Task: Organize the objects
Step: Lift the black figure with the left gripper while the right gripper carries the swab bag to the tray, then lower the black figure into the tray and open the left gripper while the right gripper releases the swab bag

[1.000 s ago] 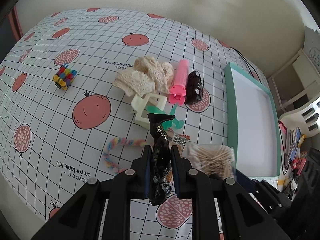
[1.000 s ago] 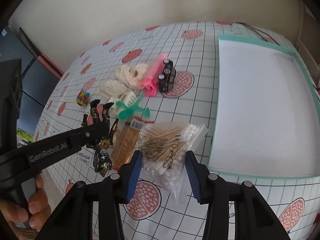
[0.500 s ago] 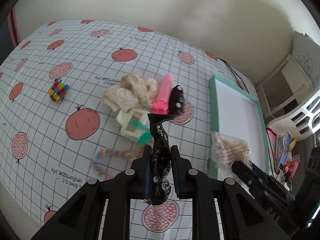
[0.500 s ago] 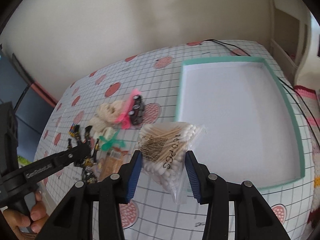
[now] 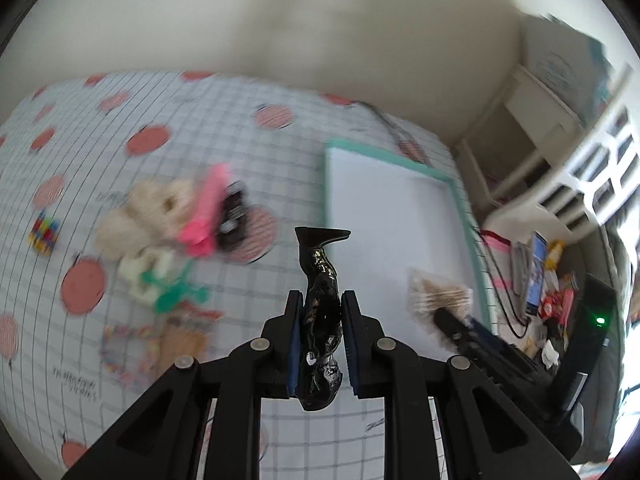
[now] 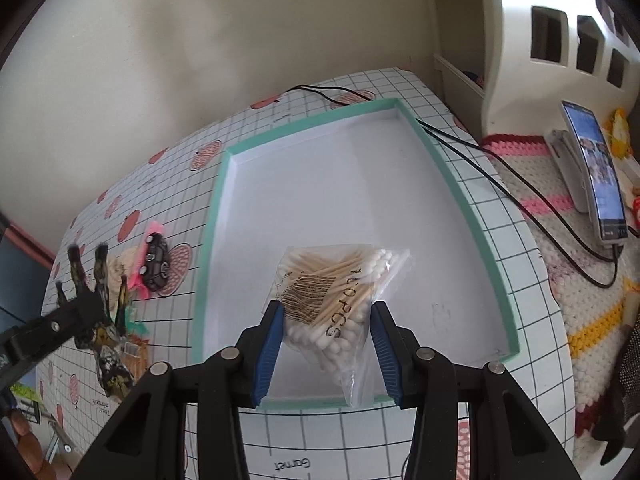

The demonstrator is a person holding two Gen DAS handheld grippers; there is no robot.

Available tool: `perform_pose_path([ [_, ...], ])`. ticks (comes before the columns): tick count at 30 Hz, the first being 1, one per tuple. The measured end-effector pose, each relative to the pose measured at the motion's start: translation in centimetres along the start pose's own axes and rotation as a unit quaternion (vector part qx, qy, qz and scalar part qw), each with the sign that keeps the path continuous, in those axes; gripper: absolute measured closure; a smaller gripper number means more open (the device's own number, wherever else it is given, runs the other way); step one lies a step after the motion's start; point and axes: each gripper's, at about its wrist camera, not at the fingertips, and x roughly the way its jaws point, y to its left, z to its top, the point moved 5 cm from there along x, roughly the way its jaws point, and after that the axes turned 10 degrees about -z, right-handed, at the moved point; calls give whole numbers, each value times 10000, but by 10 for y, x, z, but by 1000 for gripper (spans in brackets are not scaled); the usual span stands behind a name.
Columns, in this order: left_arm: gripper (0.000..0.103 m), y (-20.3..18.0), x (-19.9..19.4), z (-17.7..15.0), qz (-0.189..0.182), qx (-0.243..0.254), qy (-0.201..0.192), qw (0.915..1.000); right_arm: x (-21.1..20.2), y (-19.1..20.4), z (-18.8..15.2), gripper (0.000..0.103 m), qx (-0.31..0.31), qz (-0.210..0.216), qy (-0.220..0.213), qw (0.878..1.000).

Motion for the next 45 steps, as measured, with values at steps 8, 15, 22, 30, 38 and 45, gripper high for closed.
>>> perform_pose_path([
  [8, 83, -33, 31, 0, -565, 470, -24, 9973, 7, -8, -5, 56, 122, -56, 201, 9997],
  [15, 83, -24, 57, -3, -548, 178, 183, 9982, 9, -3, -7, 56, 75, -62, 277, 9996],
  [22, 83, -28, 74, -11, -535, 80, 418, 9977, 10, -2, -9, 56, 23, -83, 338, 9994],
  [30, 78, -25, 79, -13, -596, 31, 454, 9972, 12, -2, -10, 53, 17, -90, 381, 9992],
  [38, 61, -12, 71, -9, -498, -87, 315, 9982, 11, 0, -11, 53, 44, -126, 344, 9993],
  [45, 49, -2, 68, -13, -244, -115, 420, 9988, 12, -5, -10, 34, 221, -266, 350, 9988],
])
